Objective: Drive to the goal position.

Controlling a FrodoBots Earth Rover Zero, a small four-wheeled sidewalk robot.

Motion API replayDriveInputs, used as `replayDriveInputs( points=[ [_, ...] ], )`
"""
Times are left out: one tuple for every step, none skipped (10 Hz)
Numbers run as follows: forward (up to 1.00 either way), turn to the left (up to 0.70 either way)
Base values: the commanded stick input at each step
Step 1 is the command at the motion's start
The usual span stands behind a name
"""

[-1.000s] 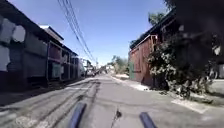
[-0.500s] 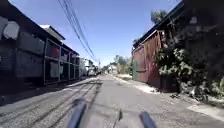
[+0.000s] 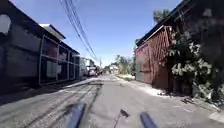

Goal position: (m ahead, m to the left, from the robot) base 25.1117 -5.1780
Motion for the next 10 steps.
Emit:
replayDriveInputs(
  points=[
    [0.85,0.00],
    [0.85,0.00],
    [0.85,0.00],
    [0.85,0.00],
    [0.85,0.00],
    [0.85,0.00],
    [0.85,0.00],
    [0.85,0.00],
    [0.85,0.00],
    [0.85,0.00]
  ],
)
